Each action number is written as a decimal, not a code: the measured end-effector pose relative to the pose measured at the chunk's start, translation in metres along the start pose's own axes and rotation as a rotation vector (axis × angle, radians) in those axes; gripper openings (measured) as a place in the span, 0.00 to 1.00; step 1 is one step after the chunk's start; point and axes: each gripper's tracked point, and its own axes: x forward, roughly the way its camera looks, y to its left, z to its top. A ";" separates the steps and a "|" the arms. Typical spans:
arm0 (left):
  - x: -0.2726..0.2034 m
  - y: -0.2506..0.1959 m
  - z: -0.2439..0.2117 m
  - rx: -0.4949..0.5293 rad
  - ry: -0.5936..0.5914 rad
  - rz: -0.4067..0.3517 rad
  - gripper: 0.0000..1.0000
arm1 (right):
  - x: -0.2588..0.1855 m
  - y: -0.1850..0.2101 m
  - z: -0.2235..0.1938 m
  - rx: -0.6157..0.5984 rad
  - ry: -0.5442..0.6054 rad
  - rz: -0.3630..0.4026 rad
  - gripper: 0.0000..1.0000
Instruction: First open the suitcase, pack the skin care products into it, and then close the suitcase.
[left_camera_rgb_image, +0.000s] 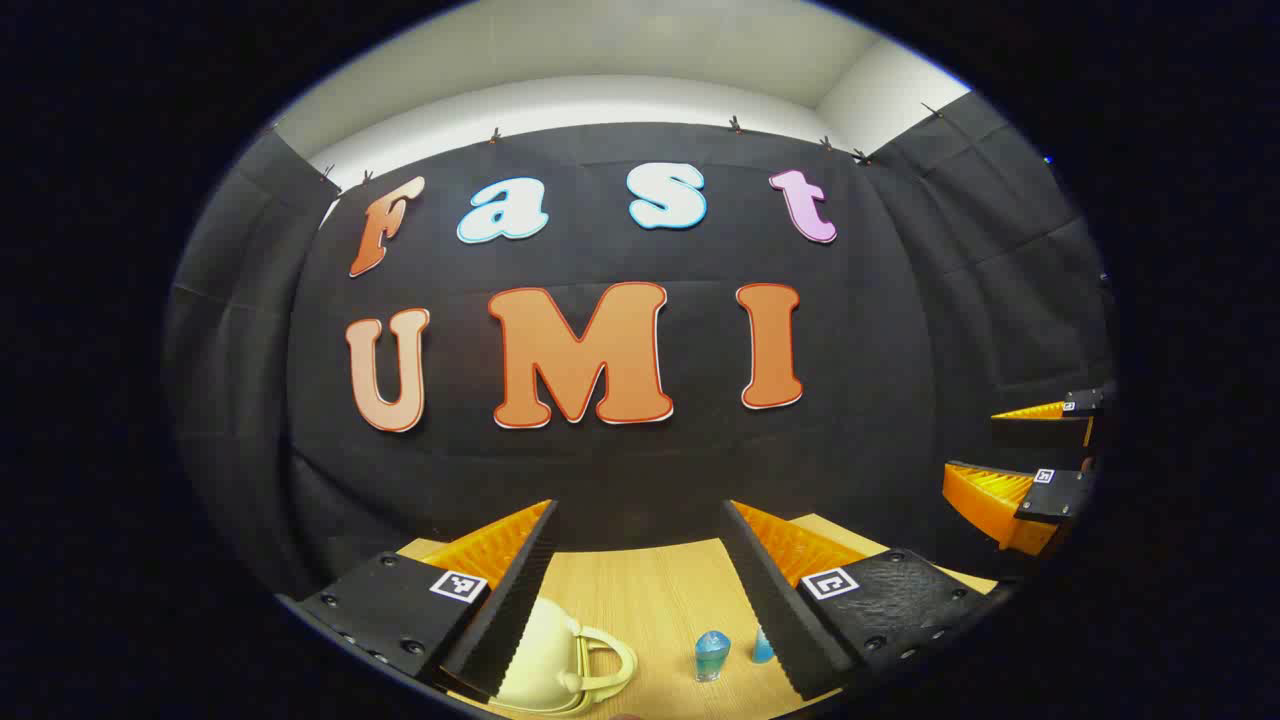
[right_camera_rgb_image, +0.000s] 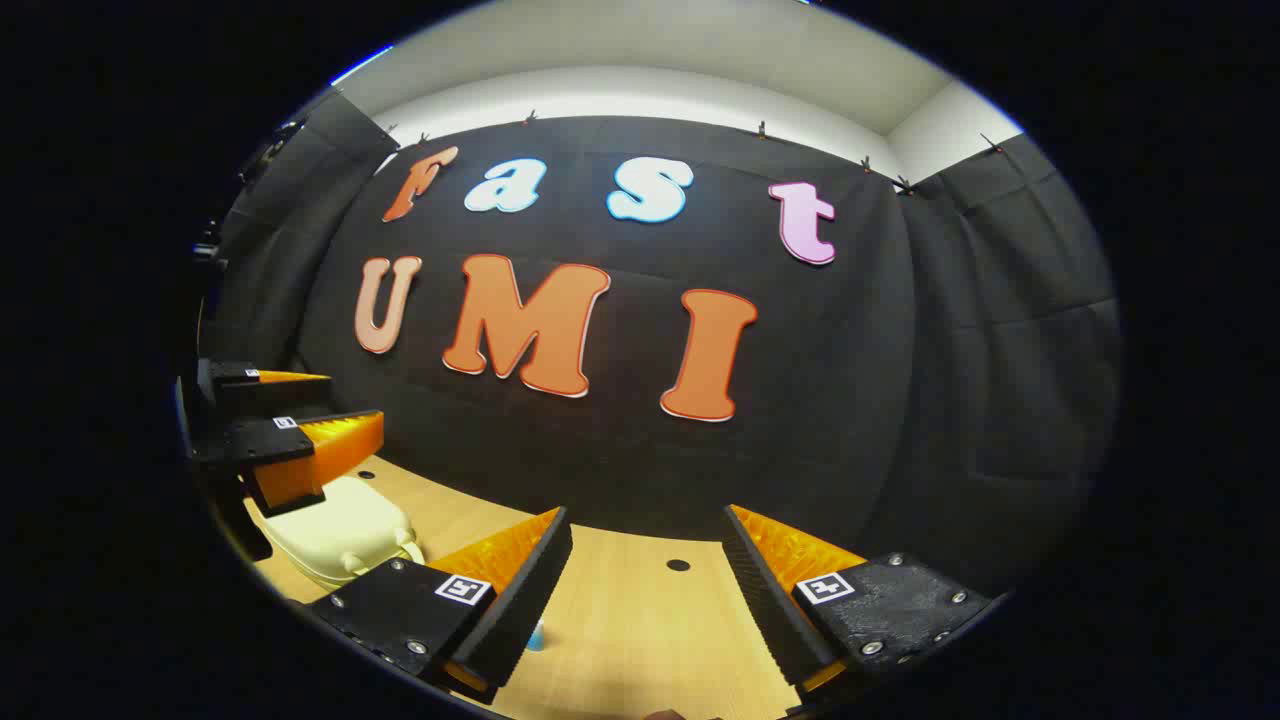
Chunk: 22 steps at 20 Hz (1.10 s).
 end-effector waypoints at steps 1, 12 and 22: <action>-0.003 0.004 -0.001 0.004 0.011 0.019 0.98 | 0.000 0.007 -0.001 -0.007 -0.002 0.025 0.92; -0.004 0.003 0.001 -0.009 -0.006 0.080 0.98 | 0.008 0.042 -0.007 0.047 -0.001 0.209 0.95; 0.004 0.015 -0.052 0.088 0.147 0.138 1.00 | 0.021 0.025 -0.027 0.028 0.012 0.230 0.96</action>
